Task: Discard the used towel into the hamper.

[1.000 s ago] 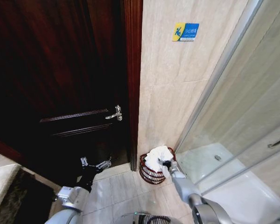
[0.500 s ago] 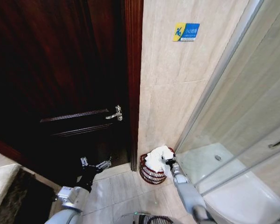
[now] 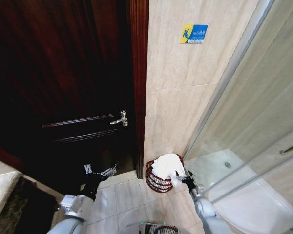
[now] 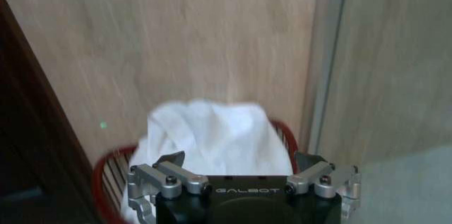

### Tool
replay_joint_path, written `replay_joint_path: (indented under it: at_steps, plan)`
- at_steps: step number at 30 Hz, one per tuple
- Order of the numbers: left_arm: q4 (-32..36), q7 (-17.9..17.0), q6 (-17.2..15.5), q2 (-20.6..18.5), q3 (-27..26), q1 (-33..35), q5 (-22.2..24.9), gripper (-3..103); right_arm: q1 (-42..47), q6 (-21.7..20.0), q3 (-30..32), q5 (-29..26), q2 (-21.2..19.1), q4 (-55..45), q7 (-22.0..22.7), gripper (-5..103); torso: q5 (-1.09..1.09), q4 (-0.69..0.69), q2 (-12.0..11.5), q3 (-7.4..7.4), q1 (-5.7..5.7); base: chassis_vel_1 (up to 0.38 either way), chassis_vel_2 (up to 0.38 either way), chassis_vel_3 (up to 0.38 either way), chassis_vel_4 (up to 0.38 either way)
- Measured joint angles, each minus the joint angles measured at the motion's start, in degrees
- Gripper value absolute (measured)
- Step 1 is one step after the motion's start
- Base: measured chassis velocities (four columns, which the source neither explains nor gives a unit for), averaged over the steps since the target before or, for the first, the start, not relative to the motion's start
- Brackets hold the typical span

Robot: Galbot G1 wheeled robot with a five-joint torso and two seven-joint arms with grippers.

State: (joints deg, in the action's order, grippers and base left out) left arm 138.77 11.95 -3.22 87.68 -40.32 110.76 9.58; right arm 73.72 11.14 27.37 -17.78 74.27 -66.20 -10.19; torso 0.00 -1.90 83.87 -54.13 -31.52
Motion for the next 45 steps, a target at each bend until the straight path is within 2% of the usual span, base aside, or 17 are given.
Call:
replay_joint_path:
  at_steps: [4,7,13,15,17,19,20,23,24,26,27,28,30,33,38,42,45]
  plan:
    - [0.0,0.0,0.0,0.0,0.0,0.0,0.0,100,-1.7,-0.6,-0.3,-0.9,1.1,6.7,-1.4,100,0.01,0.01,0.0,-0.01,0.00,0.000,0.000,0.000,0.000]
    - [0.0,0.0,0.0,0.0,0.0,0.0,0.0,100,-4.1,-4.3,-0.7,-4.4,2.2,10.3,-3.6,100,0.00,0.00,0.0,-0.01,0.00,0.000,0.000,0.000,0.000]
    - [0.0,0.0,0.0,0.0,0.0,0.0,0.0,100,-9.2,-6.2,-0.9,-3.3,3.3,16.6,-4.4,102,0.00,0.01,0.0,-0.01,-0.01,0.000,0.000,0.000,0.000]
    - [0.0,0.0,0.0,0.0,0.0,0.0,0.0,100,-12.4,-6.2,-0.6,-2.8,3.6,21.0,-4.2,93,0.00,0.00,0.0,-0.01,-0.01,0.000,0.000,0.000,0.000]
    - [0.0,0.0,0.0,0.0,0.0,0.0,0.0,100,-13.8,-6.1,-0.6,-2.6,3.7,23.4,-4.2,93,0.01,0.00,0.0,-0.01,-0.01,0.000,0.000,0.000,0.000]
    - [0.0,0.0,0.0,0.0,0.0,0.0,0.0,100,-16.5,-6.0,-0.5,-2.5,3.6,27.6,-4.5,83,-0.01,0.01,0.0,-0.01,-0.02,0.000,0.000,0.000,0.000]
    - [0.0,0.0,0.0,0.0,0.0,0.0,0.0,100,-16.5,-6.0,-0.5,-2.5,3.6,27.6,-4.5,83,-0.01,0.01,0.0,-0.01,-0.02,0.000,0.000,0.000,0.000]
    - [0.0,0.0,0.0,0.0,0.0,0.0,0.0,100,-20.0,-6.1,-0.7,-2.1,3.3,31.0,-5.7,66,-0.01,0.02,0.0,-0.01,-0.01,0.000,0.000,0.000,0.000]
    - [0.0,0.0,0.0,0.0,0.0,0.0,0.0,100,-20.0,-6.1,-0.7,-2.1,3.3,31.0,-5.7,66,-0.01,0.02,0.0,-0.01,-0.01,0.000,0.000,0.000,0.000]
    - [0.0,0.0,0.0,0.0,0.0,0.0,0.0,100,-22.6,-6.1,-0.9,-1.3,3.6,33.1,-6.4,55,0.00,0.02,0.0,-0.02,-0.01,0.000,0.000,0.000,0.000]
    - [0.0,0.0,0.0,0.0,0.0,0.0,0.0,100,-22.6,-6.1,-0.9,-1.3,3.6,33.1,-6.4,55,0.00,0.02,0.0,-0.02,-0.01,0.000,0.000,0.000,0.000]
    - [0.0,0.0,0.0,0.0,0.0,0.0,0.0,100,-24.0,-6.1,-1.0,-1.2,3.8,34.2,-6.7,50,-0.02,0.01,0.0,-0.01,-0.01,0.000,0.000,0.000,0.000]
    - [0.0,0.0,0.0,0.0,0.0,0.0,0.0,100,-26.4,-5.9,-1.1,-1.0,4.5,36.6,-7.5,39,0.00,0.01,0.0,-0.02,-0.02,0.000,0.000,0.000,0.000]
    - [0.0,0.0,0.0,0.0,0.0,0.0,0.0,100,-27.9,-5.6,-1.1,-0.4,5.4,37.8,-8.4,33,-0.02,0.01,0.0,-0.02,-0.02,0.000,0.000,0.000,0.000]
    - [0.0,0.0,0.0,0.0,0.0,0.0,0.0,100,-29.0,-5.0,-1.5,0.6,7.4,38.2,-11.6,12,-0.01,0.02,0.0,-0.01,-0.01,0.000,0.000,0.000,0.000]
    - [0.0,0.0,0.0,0.0,0.0,0.0,0.0,100,-30.7,-4.6,-1.4,1.3,8.7,40.6,-12.7,3,-0.01,0.01,0.0,-0.01,-0.01,0.000,0.000,0.000,0.000]
    - [0.0,0.0,0.0,0.0,0.0,0.0,0.0,100,-31.7,-4.6,-1.0,1.7,9.2,42.8,-12.6,3,-0.01,0.01,0.0,-0.01,-0.01,0.000,0.000,0.000,0.000]
